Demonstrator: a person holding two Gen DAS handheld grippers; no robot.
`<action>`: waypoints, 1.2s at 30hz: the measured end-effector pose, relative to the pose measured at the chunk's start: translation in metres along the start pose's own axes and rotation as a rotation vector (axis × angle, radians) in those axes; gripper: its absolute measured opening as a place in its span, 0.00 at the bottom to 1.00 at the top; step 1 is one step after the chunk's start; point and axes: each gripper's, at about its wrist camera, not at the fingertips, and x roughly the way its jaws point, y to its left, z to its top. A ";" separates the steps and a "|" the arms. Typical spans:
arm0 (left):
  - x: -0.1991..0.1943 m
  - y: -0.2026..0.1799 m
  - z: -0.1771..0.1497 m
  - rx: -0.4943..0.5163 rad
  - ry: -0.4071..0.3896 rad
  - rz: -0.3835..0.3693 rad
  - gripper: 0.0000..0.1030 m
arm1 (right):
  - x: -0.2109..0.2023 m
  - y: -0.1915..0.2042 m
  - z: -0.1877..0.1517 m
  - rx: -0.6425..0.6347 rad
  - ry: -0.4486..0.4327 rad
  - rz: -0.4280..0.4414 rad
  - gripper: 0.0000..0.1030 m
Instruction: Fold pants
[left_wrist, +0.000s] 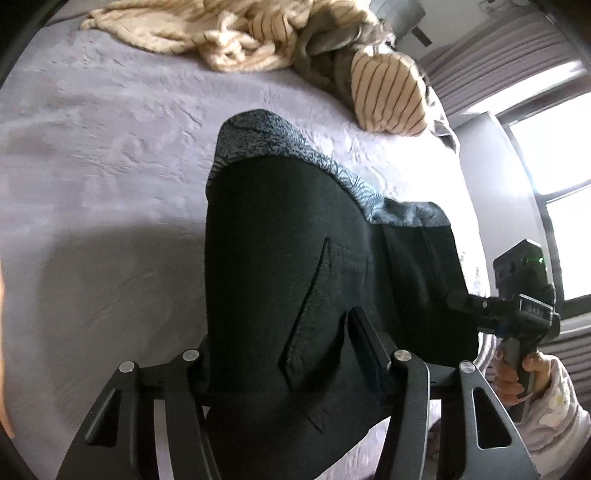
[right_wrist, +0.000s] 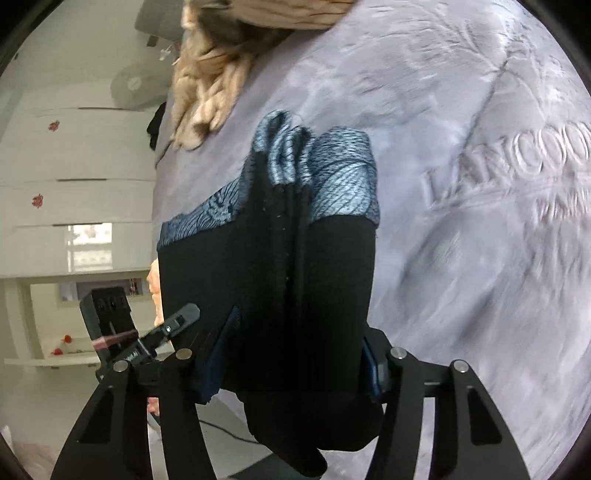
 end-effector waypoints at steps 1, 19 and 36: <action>-0.011 0.003 -0.004 0.002 -0.005 -0.002 0.56 | 0.000 0.006 -0.008 0.003 -0.002 0.011 0.60; -0.036 0.133 -0.090 -0.113 0.045 0.224 0.77 | 0.113 0.050 -0.115 -0.031 0.077 -0.114 0.62; -0.072 0.093 -0.100 0.045 0.027 0.399 0.90 | 0.081 0.057 -0.143 -0.031 0.008 -0.363 0.80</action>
